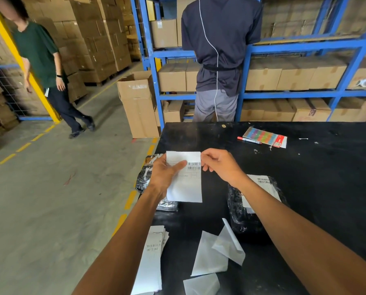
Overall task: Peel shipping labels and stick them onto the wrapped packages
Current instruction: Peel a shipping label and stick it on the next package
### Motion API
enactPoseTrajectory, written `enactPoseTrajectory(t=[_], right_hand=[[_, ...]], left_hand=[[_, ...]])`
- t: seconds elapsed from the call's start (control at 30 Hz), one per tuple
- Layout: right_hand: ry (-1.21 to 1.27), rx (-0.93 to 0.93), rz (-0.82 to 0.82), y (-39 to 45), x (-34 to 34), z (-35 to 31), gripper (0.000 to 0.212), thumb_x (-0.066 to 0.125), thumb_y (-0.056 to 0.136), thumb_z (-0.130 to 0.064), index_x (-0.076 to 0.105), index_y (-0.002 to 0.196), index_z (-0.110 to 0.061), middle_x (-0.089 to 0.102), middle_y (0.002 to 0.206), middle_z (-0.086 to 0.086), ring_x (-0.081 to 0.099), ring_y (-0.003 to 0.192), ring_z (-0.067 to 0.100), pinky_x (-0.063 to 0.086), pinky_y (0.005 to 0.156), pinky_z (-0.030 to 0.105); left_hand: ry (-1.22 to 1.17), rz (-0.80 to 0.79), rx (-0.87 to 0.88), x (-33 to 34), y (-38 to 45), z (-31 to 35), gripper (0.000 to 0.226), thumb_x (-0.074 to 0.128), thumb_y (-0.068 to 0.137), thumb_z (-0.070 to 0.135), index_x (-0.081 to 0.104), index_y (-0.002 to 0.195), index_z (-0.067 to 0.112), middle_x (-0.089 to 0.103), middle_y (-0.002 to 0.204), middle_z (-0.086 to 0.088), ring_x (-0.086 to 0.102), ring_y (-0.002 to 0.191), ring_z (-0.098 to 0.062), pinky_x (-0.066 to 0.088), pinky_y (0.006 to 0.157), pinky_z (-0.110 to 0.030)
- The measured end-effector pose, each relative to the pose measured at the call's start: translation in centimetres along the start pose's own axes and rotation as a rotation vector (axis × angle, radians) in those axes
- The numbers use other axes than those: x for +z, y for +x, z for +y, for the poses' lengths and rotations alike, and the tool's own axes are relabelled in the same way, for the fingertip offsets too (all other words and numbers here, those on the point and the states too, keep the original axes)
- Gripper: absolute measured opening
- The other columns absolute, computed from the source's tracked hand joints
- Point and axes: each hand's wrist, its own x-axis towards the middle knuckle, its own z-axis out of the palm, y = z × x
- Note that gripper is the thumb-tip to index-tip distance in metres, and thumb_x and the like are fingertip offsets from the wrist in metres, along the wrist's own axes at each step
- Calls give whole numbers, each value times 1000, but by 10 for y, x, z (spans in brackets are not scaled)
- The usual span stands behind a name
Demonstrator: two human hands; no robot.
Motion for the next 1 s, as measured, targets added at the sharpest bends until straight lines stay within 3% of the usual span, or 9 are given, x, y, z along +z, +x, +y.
enactPoseTrajectory(t=[0.1, 0.2, 0.3, 0.37, 0.47, 0.73, 0.9, 1.0], right_hand=[[102, 10, -45, -1, -1, -2, 16, 54, 99, -16, 68, 95, -10, 68, 77, -2, 61, 67, 8, 50, 67, 23], [183, 12, -57, -1, 2, -4, 18, 52, 100, -16, 68, 91, -13, 64, 73, -2, 58, 66, 8, 49, 66, 23], [247, 12, -43, 1, 8, -6, 20, 50, 100, -12, 67, 88, -15, 61, 69, -3, 56, 64, 7, 47, 65, 24], [261, 13, -25, 2, 11, -9, 21, 50, 99, -10, 65, 85, -14, 60, 68, -3, 55, 63, 7, 47, 65, 24], [289, -9, -25, 3, 14, -11, 19, 51, 99, -8, 66, 88, -10, 62, 71, 0, 56, 65, 10, 46, 63, 23], [235, -59, -33, 4, 16, -11, 14, 55, 97, -7, 68, 100, 0, 67, 78, 7, 61, 68, 10, 47, 63, 16], [117, -92, -22, 4, 17, -11, 12, 59, 95, -10, 71, 96, -10, 71, 80, 15, 64, 70, 8, 52, 71, 21], [56, -94, -3, 4, 16, -12, 12, 60, 94, -14, 72, 94, -13, 70, 73, 8, 64, 70, 4, 50, 76, 19]], left_hand=[[-30, -5, -1, -1, 1, -1, 32, 80, 78, 15, 64, 106, 17, 71, 106, -8, 69, 96, -31, 57, 86, -50], [37, 27, 71, 5, 0, 0, 56, 80, 78, 17, 49, 123, 27, 60, 115, -3, 62, 99, -24, 57, 82, -36], [267, 175, 266, 14, 0, 1, 75, 84, 73, 18, 41, 134, 23, 46, 121, 4, 51, 107, -14, 49, 91, -27], [282, 207, 404, 16, 1, 3, 49, 80, 76, 13, 54, 118, 16, 54, 114, -1, 54, 97, -16, 51, 82, -22], [151, 37, 452, 17, 0, 8, 6, 68, 88, 12, 65, 93, 9, 69, 88, -6, 66, 80, -23, 57, 74, -33], [-18, -63, 311, 17, -1, 14, 5, 71, 87, 7, 67, 88, 4, 70, 82, -12, 70, 78, -25, 61, 76, -41], [-23, -34, 246, 17, 0, 15, 10, 75, 83, 11, 68, 84, 5, 70, 85, -20, 70, 80, -32, 62, 75, -41], [-6, -16, 234, 17, -1, 17, 6, 74, 84, 9, 69, 83, 5, 71, 84, -18, 71, 82, -33, 62, 74, -40]])
